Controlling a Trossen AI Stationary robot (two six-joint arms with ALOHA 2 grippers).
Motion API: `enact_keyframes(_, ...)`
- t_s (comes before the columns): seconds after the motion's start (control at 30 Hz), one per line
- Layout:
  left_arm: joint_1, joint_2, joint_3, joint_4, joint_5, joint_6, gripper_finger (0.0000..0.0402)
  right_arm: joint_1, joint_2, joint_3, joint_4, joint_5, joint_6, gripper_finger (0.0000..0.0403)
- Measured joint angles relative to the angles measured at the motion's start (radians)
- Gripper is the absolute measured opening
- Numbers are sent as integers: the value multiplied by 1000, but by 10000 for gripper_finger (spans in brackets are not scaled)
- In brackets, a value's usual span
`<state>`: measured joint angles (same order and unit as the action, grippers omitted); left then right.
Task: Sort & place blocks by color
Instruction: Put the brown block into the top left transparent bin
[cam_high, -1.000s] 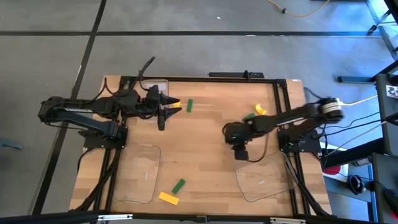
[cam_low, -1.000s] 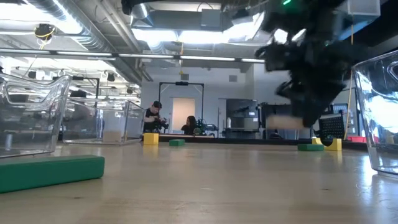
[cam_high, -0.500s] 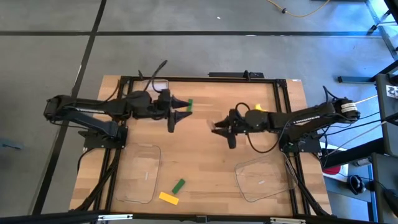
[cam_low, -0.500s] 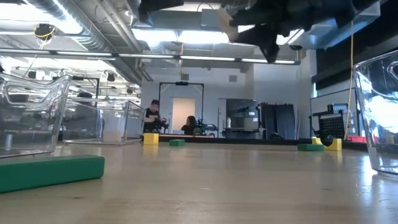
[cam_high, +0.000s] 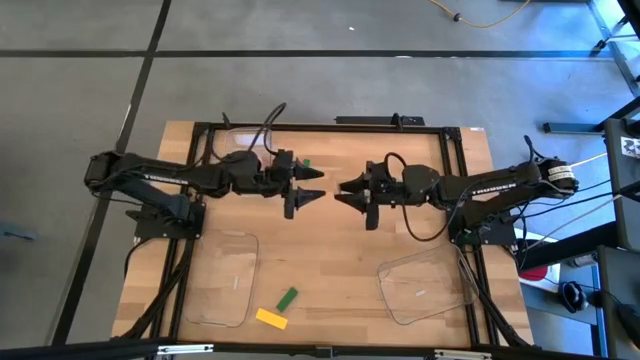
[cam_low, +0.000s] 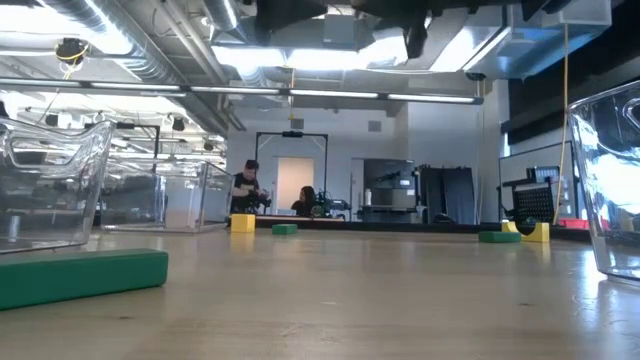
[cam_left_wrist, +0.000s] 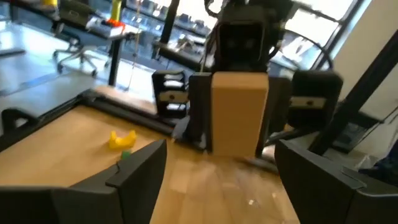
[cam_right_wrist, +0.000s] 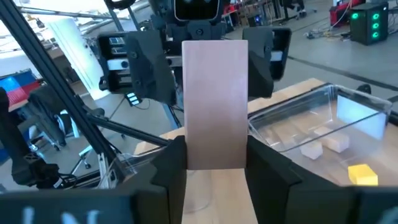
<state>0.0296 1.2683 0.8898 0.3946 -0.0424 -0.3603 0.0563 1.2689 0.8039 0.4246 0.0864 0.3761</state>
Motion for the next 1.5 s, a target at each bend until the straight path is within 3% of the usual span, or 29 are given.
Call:
enact_keyframes(0.3, 0, 67, 0, 173, 19, 0, 292, 0, 50, 11, 13, -9, 3, 129)
enact_keyframes(0.67, -7, 82, 0, 184, 34, 2, 281, 0, 94, 11, 102, -35, 16, 129)
enact_keyframes(0.8, -7, 82, 0, 183, 8, -2, 243, 0, 94, 11, 103, -36, 16, 129)
enact_keyframes(1.03, -6, 81, 0, 182, 2, -4, 126, 0, 94, 11, 102, -35, 12, 129)
enact_keyframes(1.27, -6, 80, 0, 163, 9, -3, 121, 0, 94, 11, 97, -38, 13, 130)
enact_keyframes(1.5, 23, 16, 0, 29, 32, 15, 121, -8, 42, 11, -3, -37, 73, 241)
